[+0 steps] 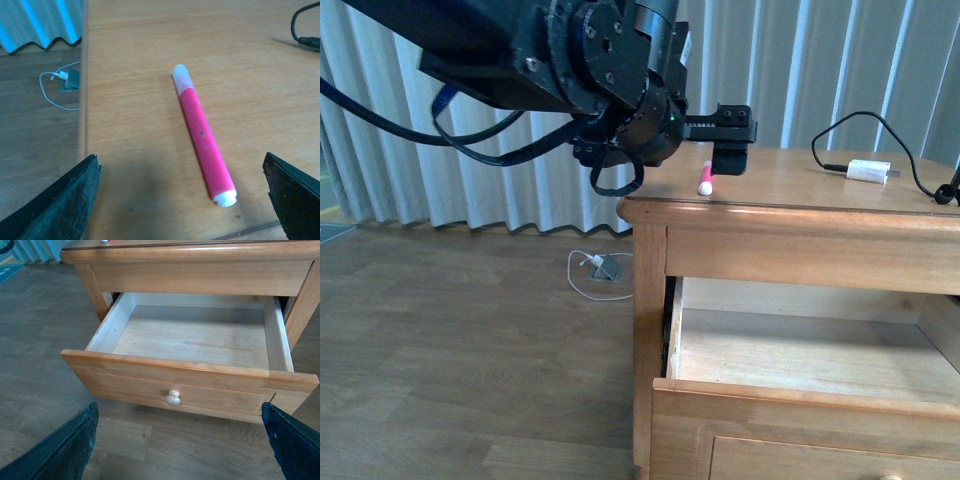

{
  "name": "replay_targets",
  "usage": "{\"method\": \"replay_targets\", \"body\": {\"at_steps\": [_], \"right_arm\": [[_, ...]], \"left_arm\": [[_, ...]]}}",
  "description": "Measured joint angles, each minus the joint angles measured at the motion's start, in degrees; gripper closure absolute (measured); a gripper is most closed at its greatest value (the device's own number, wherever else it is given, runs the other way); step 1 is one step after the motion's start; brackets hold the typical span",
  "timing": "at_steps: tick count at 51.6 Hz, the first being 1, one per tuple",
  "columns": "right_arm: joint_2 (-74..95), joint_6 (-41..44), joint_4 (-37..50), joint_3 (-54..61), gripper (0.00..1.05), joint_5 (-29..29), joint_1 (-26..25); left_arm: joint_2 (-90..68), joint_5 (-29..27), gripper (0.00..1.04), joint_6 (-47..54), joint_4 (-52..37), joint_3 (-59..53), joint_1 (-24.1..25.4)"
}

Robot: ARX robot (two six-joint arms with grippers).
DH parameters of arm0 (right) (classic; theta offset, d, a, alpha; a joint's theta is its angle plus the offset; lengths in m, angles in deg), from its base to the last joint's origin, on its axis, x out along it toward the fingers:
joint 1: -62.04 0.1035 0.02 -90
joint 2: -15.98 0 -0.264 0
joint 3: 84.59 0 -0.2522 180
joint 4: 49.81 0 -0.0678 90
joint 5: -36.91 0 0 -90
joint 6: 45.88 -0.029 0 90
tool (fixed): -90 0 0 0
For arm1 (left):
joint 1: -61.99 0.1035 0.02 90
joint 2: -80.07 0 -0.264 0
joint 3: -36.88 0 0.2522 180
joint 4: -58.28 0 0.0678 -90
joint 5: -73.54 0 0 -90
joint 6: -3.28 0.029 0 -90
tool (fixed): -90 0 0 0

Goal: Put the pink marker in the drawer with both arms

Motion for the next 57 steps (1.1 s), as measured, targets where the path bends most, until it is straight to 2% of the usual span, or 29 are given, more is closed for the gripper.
{"method": "replay_targets", "body": {"at_steps": [14,22,40,48,57], "right_arm": [[0.0,0.0,0.0,0.0,0.08,0.0,0.0],[0.0,0.0,0.0,0.0,0.08,0.0,0.0],[0.0,0.0,0.0,0.0,0.08,0.0,0.0],[0.0,0.0,0.0,0.0,0.08,0.0,0.0],[0.0,0.0,0.0,0.0,0.08,0.0,0.0]], "left_arm": [[-8.5,0.63,0.06,-0.02,6.8,12.5,-1.95],[-11.8,-1.2,0.06,0.09,11.74,17.99,-2.62],[-13.35,-2.29,0.07,0.79,16.35,21.7,-2.78],[-13.35,-3.34,0.26,0.76,17.9,22.14,-2.8],[-13.35,-4.28,0.53,0.74,18.43,22.23,-2.6]]}}
